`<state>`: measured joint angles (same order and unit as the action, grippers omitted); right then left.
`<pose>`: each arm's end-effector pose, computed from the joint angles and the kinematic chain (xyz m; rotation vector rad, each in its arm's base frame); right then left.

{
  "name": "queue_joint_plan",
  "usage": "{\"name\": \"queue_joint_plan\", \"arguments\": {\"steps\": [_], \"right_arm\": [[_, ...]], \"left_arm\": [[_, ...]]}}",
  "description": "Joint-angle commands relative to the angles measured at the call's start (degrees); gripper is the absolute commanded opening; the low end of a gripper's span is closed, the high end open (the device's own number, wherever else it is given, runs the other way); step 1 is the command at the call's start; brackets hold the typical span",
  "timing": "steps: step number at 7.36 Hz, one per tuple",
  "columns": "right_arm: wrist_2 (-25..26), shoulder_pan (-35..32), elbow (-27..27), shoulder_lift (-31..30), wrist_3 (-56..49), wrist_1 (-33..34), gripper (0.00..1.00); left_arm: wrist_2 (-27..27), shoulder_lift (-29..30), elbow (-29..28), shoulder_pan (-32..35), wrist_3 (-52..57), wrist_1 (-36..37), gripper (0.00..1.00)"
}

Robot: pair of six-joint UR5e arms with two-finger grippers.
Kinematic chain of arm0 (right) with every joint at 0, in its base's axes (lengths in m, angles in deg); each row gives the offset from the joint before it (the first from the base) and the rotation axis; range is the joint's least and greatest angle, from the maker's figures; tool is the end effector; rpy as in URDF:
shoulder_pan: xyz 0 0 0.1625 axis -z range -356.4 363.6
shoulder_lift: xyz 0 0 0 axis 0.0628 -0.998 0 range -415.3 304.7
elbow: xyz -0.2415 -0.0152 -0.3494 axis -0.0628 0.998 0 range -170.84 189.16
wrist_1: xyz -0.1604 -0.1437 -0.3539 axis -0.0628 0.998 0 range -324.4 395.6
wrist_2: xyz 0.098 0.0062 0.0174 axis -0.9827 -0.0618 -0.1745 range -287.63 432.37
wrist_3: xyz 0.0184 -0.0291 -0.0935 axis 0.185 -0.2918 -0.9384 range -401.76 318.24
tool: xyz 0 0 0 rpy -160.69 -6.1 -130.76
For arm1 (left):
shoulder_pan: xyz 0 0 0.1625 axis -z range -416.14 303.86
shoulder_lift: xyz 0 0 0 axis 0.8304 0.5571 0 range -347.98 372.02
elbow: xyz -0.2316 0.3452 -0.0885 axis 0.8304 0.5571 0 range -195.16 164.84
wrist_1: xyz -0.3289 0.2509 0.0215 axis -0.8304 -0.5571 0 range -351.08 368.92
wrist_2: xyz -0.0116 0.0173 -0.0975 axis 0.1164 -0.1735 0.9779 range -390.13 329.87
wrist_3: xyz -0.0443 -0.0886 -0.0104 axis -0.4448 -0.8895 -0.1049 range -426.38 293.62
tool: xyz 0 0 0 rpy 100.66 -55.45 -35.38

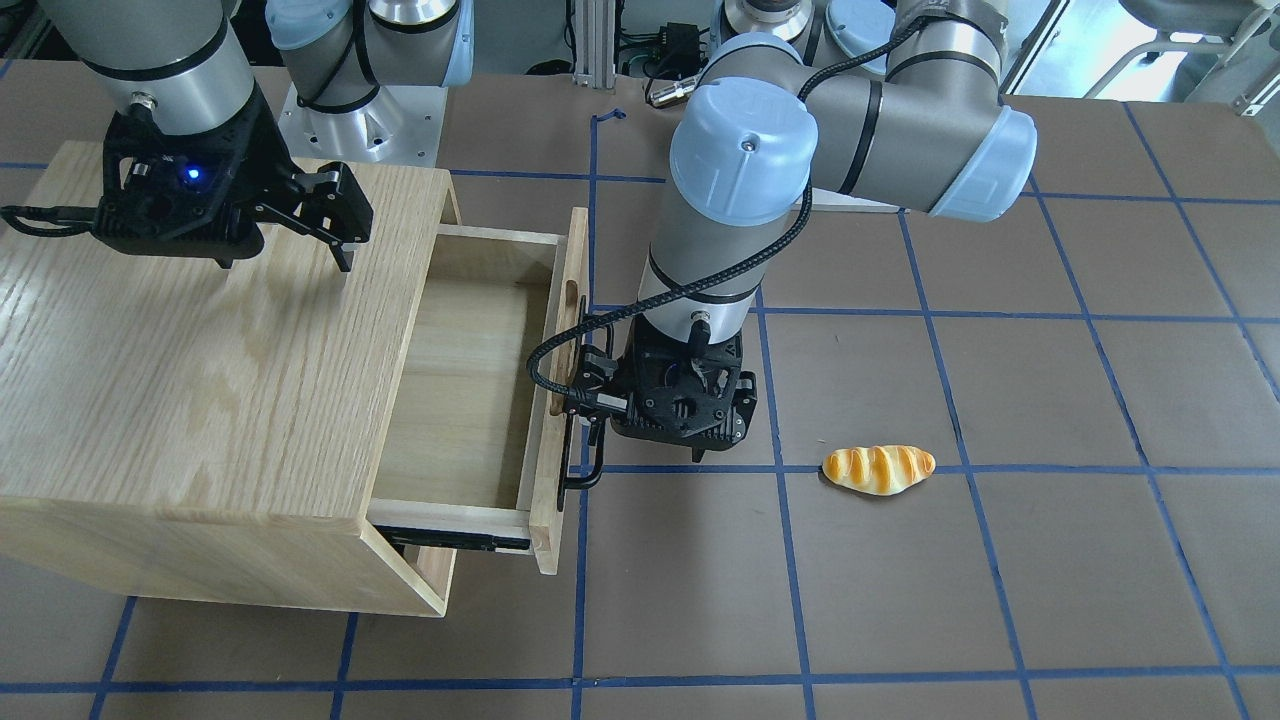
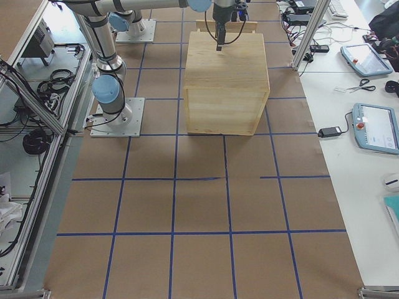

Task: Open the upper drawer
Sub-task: 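Pull the handle with the left gripper, sliding the drawer outward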

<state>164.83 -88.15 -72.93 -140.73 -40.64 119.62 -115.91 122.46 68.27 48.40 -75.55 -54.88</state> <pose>0.1449 -0.5162 0.5050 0.0187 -3.0967 -0.0693 -0.2988 -0.5917 0.3910 -0.1532 -3.0075 0.2956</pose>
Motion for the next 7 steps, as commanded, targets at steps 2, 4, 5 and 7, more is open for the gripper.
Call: {"name": "queue_joint_plan", "arguments": {"steps": [2, 4, 5, 7], "right_arm": [[0.0, 0.0, 0.0, 0.0, 0.02, 0.0, 1.0], [0.0, 0.0, -0.09, 0.0, -0.06, 0.0, 1.0], [0.0, 0.0, 0.0, 0.0, 0.02, 0.0, 1.0], [0.0, 0.0, 0.0, 0.0, 0.02, 0.0, 1.0]], "left_arm": [[0.0, -0.31, 0.24, -1.52, 2.31, -0.01, 1.0], [0.35, -1.53, -0.11, -4.59, 2.4, -2.28, 1.0], [0.17, -1.89, -0.11, -4.87, 2.4, -2.64, 1.0], [0.09, -2.07, -0.02, -4.87, 2.4, -2.73, 1.0]]}}
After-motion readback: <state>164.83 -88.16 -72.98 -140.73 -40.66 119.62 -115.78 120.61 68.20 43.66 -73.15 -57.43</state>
